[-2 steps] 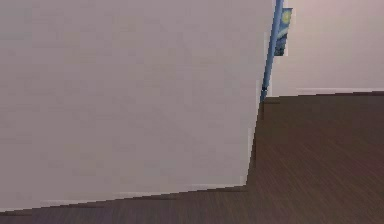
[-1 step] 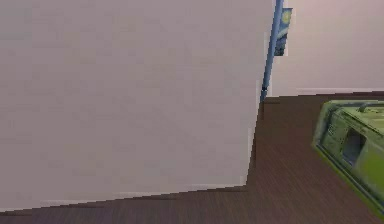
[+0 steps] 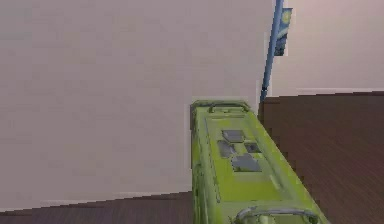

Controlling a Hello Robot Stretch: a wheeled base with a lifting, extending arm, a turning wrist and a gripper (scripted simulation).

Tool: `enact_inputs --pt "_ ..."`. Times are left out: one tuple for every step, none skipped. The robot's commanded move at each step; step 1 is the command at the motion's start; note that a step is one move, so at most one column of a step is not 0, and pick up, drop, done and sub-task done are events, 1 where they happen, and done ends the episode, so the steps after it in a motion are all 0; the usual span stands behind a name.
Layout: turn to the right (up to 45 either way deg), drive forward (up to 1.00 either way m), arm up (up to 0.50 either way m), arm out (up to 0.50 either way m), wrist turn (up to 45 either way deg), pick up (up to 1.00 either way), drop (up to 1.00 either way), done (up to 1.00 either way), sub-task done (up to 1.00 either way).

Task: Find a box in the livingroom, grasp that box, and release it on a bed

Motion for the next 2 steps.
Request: enact_inputs --pt "30.0 0.00 0.00 0.00 0.0 0.00 0.00 0.00 0.00" --pt "0.0 0.20 0.00 0.00 0.0 0.00 0.00 0.00 0.00"
